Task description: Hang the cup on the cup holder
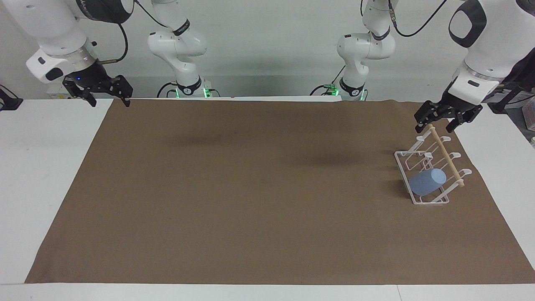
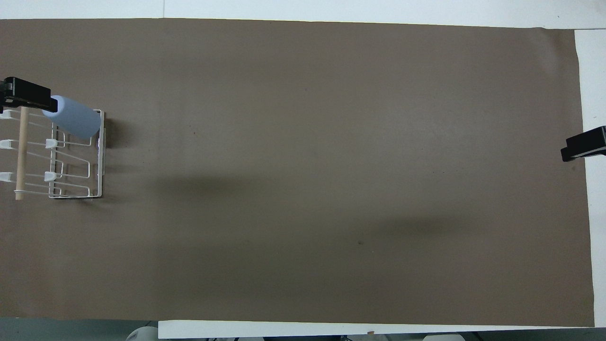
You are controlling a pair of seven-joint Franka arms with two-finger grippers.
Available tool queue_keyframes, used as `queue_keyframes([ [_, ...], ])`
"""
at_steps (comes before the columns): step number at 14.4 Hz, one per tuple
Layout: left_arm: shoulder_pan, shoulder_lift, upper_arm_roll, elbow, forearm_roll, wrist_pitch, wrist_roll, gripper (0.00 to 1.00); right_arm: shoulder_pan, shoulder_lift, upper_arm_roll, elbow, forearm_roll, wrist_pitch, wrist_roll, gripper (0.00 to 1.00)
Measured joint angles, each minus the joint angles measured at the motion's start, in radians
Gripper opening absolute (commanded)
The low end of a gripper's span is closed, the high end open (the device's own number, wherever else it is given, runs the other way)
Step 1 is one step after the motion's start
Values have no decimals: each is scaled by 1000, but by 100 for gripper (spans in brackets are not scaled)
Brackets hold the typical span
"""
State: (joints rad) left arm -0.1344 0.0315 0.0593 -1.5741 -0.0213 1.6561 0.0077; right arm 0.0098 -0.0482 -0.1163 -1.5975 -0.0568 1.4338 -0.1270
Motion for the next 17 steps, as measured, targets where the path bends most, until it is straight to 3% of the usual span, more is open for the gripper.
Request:
queue_keyframes([
  [3, 9, 27, 1, 7, 10, -1, 2, 100, 0, 0, 0, 0, 0, 0, 0, 100],
  [8, 14, 122, 0, 132, 10, -24, 9, 100, 0, 0, 0, 0, 0, 0, 0, 100],
  [17, 14, 117, -2, 124, 9, -44, 4, 100, 0, 0, 0, 0, 0, 0, 0, 100],
])
